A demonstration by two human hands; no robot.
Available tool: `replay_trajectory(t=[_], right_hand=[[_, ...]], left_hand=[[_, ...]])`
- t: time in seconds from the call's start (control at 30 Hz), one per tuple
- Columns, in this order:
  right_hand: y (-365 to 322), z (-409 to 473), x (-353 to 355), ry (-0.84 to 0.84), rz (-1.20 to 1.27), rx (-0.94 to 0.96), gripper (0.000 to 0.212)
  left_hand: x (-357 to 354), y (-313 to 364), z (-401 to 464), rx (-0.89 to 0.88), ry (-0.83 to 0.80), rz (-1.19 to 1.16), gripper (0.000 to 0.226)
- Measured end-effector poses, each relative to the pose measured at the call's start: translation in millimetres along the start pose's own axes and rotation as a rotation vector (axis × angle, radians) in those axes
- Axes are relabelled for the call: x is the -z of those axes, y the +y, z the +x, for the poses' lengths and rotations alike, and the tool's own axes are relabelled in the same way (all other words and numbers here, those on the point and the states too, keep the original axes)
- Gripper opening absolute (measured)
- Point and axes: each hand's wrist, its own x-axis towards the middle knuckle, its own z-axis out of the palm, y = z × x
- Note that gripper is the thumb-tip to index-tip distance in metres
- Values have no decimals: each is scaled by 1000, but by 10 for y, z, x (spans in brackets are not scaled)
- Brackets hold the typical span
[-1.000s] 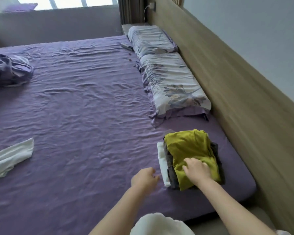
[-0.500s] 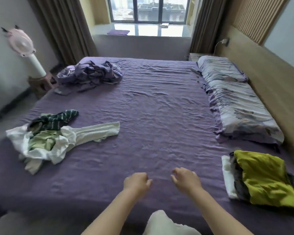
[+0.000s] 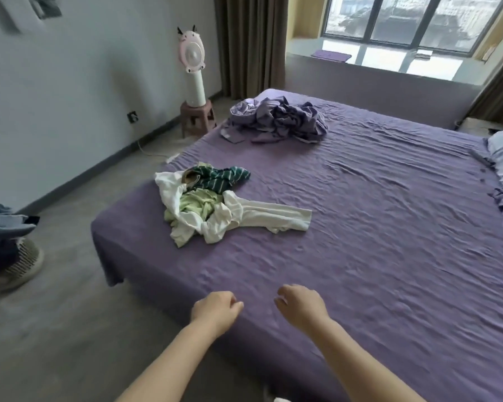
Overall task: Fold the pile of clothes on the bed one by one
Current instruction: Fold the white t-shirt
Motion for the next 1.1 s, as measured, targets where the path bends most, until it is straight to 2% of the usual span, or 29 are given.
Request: replay_trajectory(t=[0.23,0.43,0.57,0.73,0.83,0.93,1.1], right_hand=[[-148,785,16,-51,63,55,28],[-235,1570,62,-90,136,72,30],[-281,1971,102,-141,144,52,28],[-310,2518,62,-211,249,-4,34],[-351,2863,-8,-235,278,-40,37],[-407,3196,-43,-242,284,-119,33],[-537,3798,-105,-287,359,-261,27]], left_hand=[[278,-270,461,103,-2,-66,36],[558,-346,990,201,7,-234,33],[702,-363,1322,205,6,-309,33],[902,-518,1899,154,-79,-308,29],[999,-642,2409,94,-113,-231,30],[1037,-753,2914,-19,-163,-116,35],[963,-847,3666,-453,-300,355,55]])
